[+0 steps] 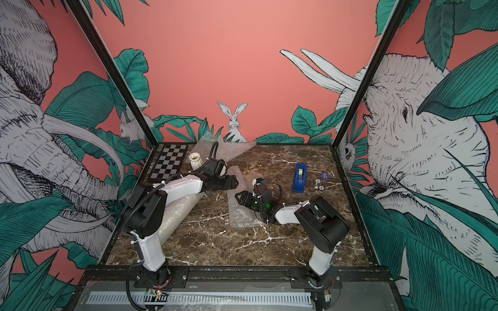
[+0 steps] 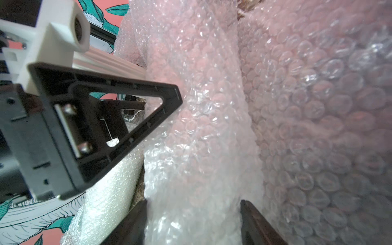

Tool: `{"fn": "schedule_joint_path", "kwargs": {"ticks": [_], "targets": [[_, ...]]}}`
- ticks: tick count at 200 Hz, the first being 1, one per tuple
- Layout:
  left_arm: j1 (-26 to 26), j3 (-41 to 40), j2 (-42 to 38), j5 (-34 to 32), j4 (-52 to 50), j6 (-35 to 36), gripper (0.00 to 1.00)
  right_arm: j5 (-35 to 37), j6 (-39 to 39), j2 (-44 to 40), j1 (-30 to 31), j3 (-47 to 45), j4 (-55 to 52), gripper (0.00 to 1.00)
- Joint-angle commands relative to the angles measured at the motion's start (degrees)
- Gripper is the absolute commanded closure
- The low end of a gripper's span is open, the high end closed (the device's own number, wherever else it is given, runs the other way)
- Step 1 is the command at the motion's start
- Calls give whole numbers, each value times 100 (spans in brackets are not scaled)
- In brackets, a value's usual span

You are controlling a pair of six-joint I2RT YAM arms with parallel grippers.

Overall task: Wrap vases in bubble wrap
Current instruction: Wrap the vase in bubble wrap.

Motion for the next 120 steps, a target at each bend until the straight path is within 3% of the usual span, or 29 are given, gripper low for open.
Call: {"fn": "schedule_joint_path", "kwargs": {"ticks": [1, 39, 86, 120], "targets": [[-14, 144, 56, -221, -300, 23, 14, -48, 413, 116, -52, -333, -834, 29], [-83, 308, 213, -662, -664, -13, 16, 152, -94, -376, -73, -301, -1523, 17], [-216, 512, 376, -867, -802, 1, 18, 252, -568, -1251, -64, -441, -2092, 14], [-290, 664, 468, -906, -888, -5, 18, 983, -1341, -1958, 100, -134, -3437, 14]]}}
